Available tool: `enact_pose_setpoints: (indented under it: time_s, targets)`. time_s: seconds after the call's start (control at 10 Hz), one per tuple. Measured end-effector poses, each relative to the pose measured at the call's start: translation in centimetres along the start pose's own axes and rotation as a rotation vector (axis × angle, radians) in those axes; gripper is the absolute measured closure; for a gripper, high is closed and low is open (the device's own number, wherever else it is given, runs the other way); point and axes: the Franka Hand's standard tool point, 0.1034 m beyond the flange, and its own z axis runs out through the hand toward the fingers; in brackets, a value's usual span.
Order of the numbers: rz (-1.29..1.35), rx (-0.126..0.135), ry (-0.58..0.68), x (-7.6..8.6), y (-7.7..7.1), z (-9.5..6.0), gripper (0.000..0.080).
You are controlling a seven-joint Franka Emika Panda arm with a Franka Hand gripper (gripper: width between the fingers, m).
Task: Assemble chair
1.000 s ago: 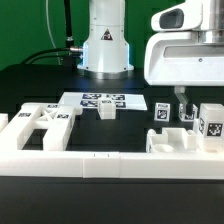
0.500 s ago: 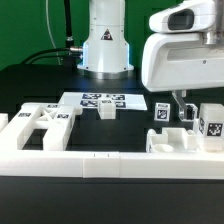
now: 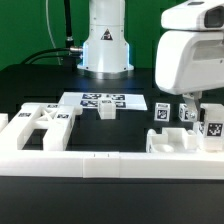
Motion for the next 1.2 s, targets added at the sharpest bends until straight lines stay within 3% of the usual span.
enact_pose_setpoints:
  time_s: [0.3,0.5,0.7,1.2]
  targets:
    - [-0.187,-0.012,-0.009,-0.21,0.34,0.06,0.0151]
    - [-0.411,-0.039,-0.038,-0.16,-0.14,0.29,0.0151]
    - [-0.616,-0.035,-0.062,-0.4,0.2,0.2,0.0151]
    - [-0.905,-0.057,-0.099,-0.36,0.63,-0.06,0.0151]
